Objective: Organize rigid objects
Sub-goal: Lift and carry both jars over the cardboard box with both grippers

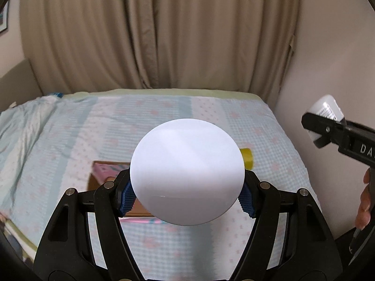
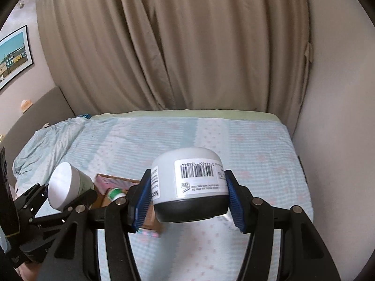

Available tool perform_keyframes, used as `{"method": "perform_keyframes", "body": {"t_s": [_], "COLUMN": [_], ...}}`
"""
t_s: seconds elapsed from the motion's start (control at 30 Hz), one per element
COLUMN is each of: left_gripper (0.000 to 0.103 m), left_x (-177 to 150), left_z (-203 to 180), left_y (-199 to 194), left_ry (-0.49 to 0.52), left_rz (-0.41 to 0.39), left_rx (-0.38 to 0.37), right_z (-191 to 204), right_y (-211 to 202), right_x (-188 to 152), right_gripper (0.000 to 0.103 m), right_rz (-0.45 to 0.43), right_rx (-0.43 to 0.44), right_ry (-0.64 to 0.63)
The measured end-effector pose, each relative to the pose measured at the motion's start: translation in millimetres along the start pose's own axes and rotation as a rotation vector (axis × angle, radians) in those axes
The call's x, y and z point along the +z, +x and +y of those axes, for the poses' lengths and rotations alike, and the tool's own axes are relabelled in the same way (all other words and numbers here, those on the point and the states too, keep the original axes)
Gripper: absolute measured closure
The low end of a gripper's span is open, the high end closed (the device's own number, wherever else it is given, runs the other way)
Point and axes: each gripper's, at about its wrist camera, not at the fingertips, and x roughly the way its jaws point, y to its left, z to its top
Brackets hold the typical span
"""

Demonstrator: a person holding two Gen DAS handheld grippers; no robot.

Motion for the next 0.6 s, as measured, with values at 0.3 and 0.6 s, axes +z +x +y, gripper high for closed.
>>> {"method": "perform_keyframes", "body": {"t_s": [0.3,0.6], "left_gripper": [0.035,0.035], "left_x": [15,21], "left_z": [107,188], "left_y": [-3,35], "left_ry": [0.016,0.141], "left_rz": [0.014,0.106], "left_rx": [-0.016,-0.074], "right_z": [92,170], "right_y": [26,71], "right_x": [8,7], "right_gripper": [0.049,0.049], "right_rz": [0.009,0.057], "right_rx": [-0.015,-0.071], "right_ry": [0.021,0.115]}}
